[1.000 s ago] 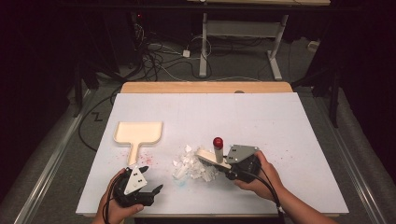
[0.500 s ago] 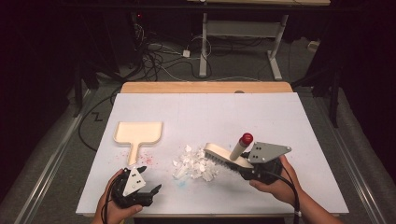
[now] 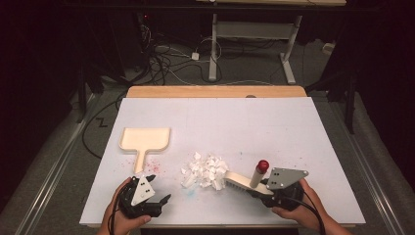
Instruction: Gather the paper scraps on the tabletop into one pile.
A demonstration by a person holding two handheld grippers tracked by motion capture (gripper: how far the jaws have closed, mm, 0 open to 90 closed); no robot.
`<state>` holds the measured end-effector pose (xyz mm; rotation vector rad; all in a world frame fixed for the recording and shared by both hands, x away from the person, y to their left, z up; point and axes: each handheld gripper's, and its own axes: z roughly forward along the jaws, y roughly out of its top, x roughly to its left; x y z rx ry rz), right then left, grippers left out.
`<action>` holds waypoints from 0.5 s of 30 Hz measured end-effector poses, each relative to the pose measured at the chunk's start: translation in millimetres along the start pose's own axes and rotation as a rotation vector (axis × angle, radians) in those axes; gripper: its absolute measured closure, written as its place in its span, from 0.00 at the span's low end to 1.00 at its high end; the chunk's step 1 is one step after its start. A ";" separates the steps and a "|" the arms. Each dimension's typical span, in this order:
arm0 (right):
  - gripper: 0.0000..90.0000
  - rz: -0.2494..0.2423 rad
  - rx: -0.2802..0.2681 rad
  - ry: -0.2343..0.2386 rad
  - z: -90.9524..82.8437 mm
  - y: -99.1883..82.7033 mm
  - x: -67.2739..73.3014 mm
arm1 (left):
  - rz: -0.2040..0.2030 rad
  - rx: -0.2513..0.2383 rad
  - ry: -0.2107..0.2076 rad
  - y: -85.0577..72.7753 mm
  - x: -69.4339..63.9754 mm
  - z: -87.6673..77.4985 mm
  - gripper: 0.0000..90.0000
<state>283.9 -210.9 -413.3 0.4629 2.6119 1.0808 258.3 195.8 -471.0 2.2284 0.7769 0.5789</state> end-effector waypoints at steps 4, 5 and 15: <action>0.75 -0.035 0.008 0.012 18.1 9.2 1.9 | 0.003 -0.001 -0.001 1.0 1.3 1.2 0.23; 0.75 -0.035 0.008 0.012 18.1 9.2 1.9 | 0.003 -0.002 0.001 1.2 1.8 1.7 0.23; 0.75 -0.066 -0.022 0.021 60.8 44.1 -7.4 | -0.013 -0.013 0.006 -1.0 4.4 -0.7 0.23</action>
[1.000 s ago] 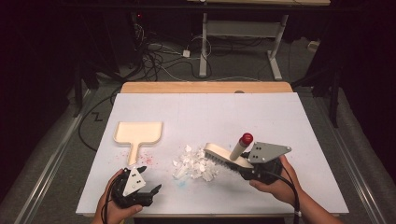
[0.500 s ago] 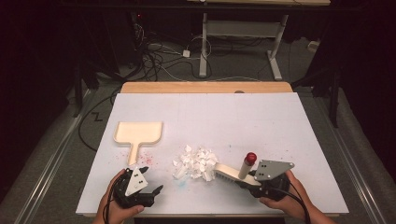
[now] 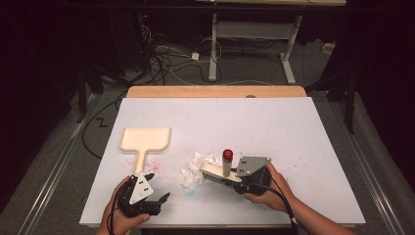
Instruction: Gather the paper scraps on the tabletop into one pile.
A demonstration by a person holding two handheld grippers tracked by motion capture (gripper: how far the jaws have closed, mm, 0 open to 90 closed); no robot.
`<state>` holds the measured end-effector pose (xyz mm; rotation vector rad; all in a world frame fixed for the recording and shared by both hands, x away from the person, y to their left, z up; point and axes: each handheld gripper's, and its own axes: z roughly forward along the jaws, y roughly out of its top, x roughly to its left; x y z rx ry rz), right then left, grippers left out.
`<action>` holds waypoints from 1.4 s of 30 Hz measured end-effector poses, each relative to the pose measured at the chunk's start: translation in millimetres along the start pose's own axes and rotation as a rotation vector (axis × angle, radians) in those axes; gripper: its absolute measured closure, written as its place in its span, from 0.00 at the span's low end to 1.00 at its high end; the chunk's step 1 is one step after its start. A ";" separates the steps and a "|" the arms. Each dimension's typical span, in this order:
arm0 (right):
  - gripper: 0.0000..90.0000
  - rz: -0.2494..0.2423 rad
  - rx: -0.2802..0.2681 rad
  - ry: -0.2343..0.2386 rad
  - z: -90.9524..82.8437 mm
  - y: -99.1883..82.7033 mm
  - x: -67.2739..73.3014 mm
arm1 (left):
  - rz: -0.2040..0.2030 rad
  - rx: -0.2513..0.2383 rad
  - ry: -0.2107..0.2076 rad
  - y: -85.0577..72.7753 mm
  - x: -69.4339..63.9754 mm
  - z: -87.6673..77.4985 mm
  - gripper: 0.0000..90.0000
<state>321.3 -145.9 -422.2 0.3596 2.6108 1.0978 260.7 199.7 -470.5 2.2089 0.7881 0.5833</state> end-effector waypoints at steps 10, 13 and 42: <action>0.75 -0.012 -0.048 0.003 -25.0 5.4 -2.0 | 0.001 0.010 0.009 -1.9 -1.3 -1.4 0.23; 0.75 -0.001 -0.077 -0.003 -37.6 8.6 -2.2 | 0.004 0.010 0.013 -1.4 -2.1 -1.6 0.23; 0.75 0.142 -0.045 0.062 46.4 32.6 6.2 | -0.102 -0.090 0.119 -12.0 21.4 -24.1 0.21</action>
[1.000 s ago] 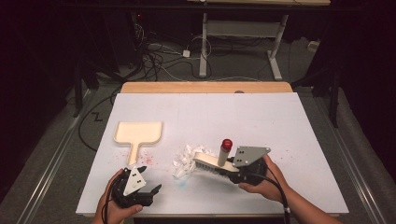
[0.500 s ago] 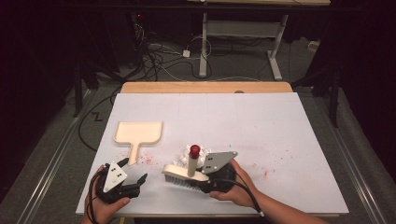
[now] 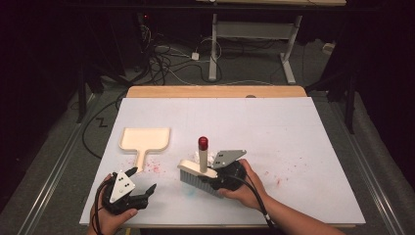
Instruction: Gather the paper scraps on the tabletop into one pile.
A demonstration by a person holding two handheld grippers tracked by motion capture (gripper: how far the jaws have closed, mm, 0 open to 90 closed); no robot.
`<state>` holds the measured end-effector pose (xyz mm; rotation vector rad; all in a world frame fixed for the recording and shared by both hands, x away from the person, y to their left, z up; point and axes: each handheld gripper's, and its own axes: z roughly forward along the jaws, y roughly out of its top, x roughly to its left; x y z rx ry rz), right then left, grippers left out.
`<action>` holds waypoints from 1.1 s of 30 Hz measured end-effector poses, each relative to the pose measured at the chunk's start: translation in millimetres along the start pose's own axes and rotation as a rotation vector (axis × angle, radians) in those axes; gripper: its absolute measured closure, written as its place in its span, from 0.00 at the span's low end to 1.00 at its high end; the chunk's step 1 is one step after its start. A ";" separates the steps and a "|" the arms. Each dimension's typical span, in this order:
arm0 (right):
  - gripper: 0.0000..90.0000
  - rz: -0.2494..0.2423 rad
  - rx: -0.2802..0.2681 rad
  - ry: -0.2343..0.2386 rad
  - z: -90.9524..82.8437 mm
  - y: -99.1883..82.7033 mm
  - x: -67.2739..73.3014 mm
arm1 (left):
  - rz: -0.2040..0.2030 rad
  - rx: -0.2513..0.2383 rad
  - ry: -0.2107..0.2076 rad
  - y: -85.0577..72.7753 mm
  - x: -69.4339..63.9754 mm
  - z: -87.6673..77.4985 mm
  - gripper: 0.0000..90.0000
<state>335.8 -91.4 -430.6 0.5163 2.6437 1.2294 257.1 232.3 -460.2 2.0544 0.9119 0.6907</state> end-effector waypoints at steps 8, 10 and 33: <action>0.75 0.020 0.011 -0.086 -14.4 -6.1 -17.7 | 0.033 0.030 -0.021 1.3 -6.0 6.1 0.21; 0.75 0.012 -0.007 -0.084 -19.7 -5.8 -17.7 | 0.043 0.035 -0.025 1.8 -7.7 7.4 0.21; 0.75 -0.034 -0.015 -0.154 -164.9 -57.0 -25.1 | 0.137 0.097 -0.033 3.5 -22.9 16.6 0.21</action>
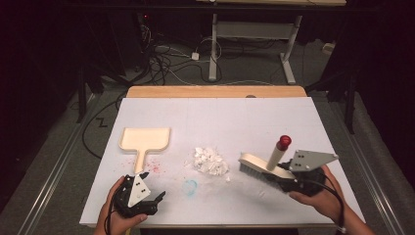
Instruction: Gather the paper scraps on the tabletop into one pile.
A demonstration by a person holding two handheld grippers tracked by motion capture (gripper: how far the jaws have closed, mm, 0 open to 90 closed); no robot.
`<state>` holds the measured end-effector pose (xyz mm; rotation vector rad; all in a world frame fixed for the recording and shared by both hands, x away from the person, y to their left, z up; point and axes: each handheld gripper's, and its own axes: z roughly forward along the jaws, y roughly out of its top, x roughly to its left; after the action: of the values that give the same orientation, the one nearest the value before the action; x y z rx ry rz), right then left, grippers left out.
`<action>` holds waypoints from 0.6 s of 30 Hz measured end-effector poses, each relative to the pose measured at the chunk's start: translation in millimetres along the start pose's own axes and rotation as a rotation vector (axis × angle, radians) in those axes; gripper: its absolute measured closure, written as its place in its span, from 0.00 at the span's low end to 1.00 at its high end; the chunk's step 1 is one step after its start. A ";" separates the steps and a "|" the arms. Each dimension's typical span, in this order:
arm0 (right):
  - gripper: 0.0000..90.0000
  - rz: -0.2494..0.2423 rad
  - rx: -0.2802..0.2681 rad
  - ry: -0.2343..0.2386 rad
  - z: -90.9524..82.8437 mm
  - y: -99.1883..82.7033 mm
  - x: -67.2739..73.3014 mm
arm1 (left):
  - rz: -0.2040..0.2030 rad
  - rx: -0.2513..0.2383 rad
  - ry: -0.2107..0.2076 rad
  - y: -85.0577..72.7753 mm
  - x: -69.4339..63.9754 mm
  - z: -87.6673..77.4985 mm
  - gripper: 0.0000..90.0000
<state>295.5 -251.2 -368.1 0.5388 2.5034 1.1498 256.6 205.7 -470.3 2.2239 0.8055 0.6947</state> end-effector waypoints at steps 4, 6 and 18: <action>0.75 0.001 0.040 -0.001 -16.5 -19.7 -3.0 | 0.017 0.016 -0.004 2.3 -1.8 2.8 0.21; 0.75 0.018 0.056 0.003 -23.0 -32.3 -3.7 | 0.026 0.018 -0.004 3.8 -3.4 4.0 0.21; 0.75 0.030 0.123 0.107 -1.8 -60.0 6.5 | 0.068 0.042 -0.007 8.1 -5.7 8.9 0.21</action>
<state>277.2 -285.5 -414.3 0.5627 2.6799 1.0673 261.5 193.4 -471.5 2.2990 0.7505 0.7078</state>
